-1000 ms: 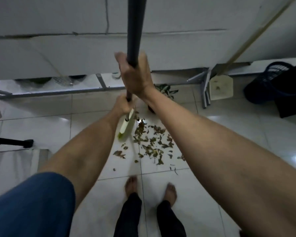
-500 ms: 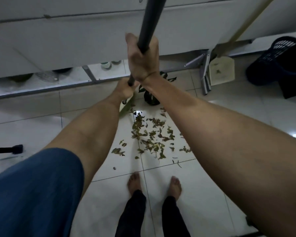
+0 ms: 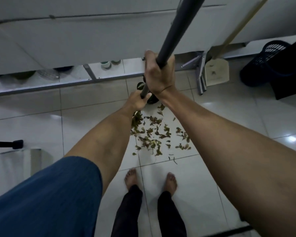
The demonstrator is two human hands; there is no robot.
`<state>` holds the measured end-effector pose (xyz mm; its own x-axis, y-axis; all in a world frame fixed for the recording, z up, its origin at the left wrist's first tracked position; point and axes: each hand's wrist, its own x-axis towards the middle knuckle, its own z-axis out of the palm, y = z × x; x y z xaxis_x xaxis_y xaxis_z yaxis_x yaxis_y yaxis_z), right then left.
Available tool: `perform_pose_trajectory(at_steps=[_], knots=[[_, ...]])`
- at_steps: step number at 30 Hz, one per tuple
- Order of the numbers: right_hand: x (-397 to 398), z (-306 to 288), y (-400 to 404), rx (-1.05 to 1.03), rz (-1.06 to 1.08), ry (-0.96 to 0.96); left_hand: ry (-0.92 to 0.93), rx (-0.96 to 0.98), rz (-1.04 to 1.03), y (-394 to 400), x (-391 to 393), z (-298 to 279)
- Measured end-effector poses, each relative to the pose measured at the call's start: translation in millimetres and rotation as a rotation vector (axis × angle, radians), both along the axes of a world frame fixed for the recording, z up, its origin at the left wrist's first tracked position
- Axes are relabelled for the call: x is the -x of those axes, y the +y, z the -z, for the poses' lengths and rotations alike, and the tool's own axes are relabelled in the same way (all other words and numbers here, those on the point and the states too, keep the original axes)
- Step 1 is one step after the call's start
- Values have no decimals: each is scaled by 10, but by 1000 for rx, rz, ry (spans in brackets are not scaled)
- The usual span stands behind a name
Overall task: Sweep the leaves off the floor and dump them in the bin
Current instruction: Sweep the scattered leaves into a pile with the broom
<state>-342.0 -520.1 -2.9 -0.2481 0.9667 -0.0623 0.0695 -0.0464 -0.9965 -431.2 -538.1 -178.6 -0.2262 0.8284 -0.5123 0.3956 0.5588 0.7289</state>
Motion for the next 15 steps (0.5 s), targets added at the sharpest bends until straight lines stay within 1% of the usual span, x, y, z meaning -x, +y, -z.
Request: perform_pose_trajectory(at_steps=[5, 8, 11, 13, 15], knots=[[-6, -301, -51, -32, -47, 8, -12, -28, -90, -57, -79, -263], [57, -477, -141, -92, -97, -15, 45, -65, -121, -141, -33, -442], [135, -640, -281, -132, -181, 32, 122, -114, -183, -298, 86, -606], [222, -722, -387, -137, -243, 54, 130, -131, -259, -468, 197, -698], [315, -771, -526, -127, -324, 44, 129, -122, -384, -719, 293, -711]])
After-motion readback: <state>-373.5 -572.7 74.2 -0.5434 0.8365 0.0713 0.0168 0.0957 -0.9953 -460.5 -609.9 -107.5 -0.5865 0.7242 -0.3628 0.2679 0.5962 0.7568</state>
